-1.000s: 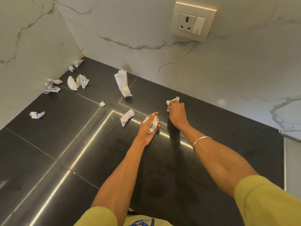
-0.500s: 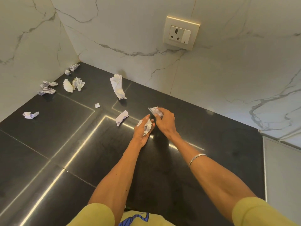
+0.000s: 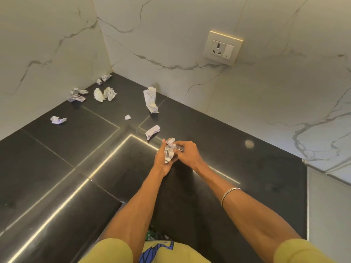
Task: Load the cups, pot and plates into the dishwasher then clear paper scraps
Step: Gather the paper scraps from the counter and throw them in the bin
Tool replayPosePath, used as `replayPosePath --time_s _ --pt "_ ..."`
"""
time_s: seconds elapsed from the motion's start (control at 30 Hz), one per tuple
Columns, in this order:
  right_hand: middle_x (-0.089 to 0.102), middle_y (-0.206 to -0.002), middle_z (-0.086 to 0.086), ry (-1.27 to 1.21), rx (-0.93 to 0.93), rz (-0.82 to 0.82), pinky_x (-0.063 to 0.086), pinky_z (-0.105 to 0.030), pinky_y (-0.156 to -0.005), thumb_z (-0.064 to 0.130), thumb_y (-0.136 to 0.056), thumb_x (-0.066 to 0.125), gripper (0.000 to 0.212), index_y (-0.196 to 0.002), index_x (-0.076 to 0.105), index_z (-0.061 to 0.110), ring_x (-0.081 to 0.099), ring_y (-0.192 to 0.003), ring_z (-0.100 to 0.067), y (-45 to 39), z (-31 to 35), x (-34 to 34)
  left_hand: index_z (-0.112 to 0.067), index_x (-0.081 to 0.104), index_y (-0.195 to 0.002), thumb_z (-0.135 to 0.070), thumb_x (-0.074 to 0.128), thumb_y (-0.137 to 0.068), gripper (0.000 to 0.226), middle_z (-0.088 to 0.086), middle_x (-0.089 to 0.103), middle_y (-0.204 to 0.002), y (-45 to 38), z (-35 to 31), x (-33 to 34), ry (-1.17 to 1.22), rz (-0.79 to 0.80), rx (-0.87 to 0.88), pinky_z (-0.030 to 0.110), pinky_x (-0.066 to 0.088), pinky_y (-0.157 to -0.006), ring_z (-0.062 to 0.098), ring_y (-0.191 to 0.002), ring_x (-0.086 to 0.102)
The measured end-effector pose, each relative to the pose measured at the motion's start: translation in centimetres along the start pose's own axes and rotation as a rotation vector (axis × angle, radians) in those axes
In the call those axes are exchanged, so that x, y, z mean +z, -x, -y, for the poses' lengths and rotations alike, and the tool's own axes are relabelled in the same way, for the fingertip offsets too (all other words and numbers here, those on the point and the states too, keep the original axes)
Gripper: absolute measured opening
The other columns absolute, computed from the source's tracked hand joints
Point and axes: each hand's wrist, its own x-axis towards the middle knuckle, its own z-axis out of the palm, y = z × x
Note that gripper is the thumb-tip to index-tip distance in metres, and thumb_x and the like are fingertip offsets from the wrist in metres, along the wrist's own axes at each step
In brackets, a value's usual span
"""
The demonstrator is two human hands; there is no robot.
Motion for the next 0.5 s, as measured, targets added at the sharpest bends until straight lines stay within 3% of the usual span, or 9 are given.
replayPosePath --time_s 0.07,0.27,0.37,0.5 --pt "0.077 -0.091 0.007 0.062 -0.044 0.049 0.056 -0.031 -0.077 0.014 -0.083 0.067 0.03 -0.108 0.076 0.028 0.07 -0.081 -0.011 0.0 0.2 0.5 -0.012 0.064 -0.123 -0.052 0.057 -0.092 0.051 0.011 0.071 -0.107 0.8 -0.4 -0.6 0.025 0.019 -0.003 0.04 0.056 -0.085 0.021 -0.091 0.07" --pt "0.073 -0.077 0.006 0.235 -0.206 0.056 0.051 -0.028 -0.064 0.01 -0.086 0.064 0.027 -0.099 0.077 0.029 0.065 -0.066 -0.013 -0.2 2.0 2.8 -0.009 0.063 -0.124 -0.044 0.082 -0.072 0.066 0.012 0.069 -0.1 2.1 -1.4 -2.4 0.103 -0.045 -0.001 0.037 0.06 -0.073 0.021 -0.085 0.069" --pt "0.064 -0.069 0.007 0.261 -0.243 0.049 0.045 -0.03 -0.074 0.01 -0.087 0.062 0.024 -0.093 0.076 0.027 0.054 -0.068 -0.013 -0.1 3.1 4.1 -0.009 0.067 -0.113 -0.035 0.081 -0.076 0.047 0.01 0.07 -0.095 2.6 -2.0 -3.5 0.114 -0.081 0.017 0.034 0.06 -0.068 0.019 -0.08 0.069" --pt "0.067 -0.085 0.003 0.198 -0.212 0.177 0.046 -0.034 -0.082 0.019 -0.096 0.055 0.02 -0.102 0.074 0.021 0.058 -0.084 -0.017 -0.2 4.6 5.2 -0.012 0.069 -0.1 -0.028 0.076 -0.082 0.025 0.006 0.07 -0.084 3.2 -3.0 -4.3 0.092 -0.115 0.048 0.031 0.059 -0.063 0.015 -0.071 0.068"
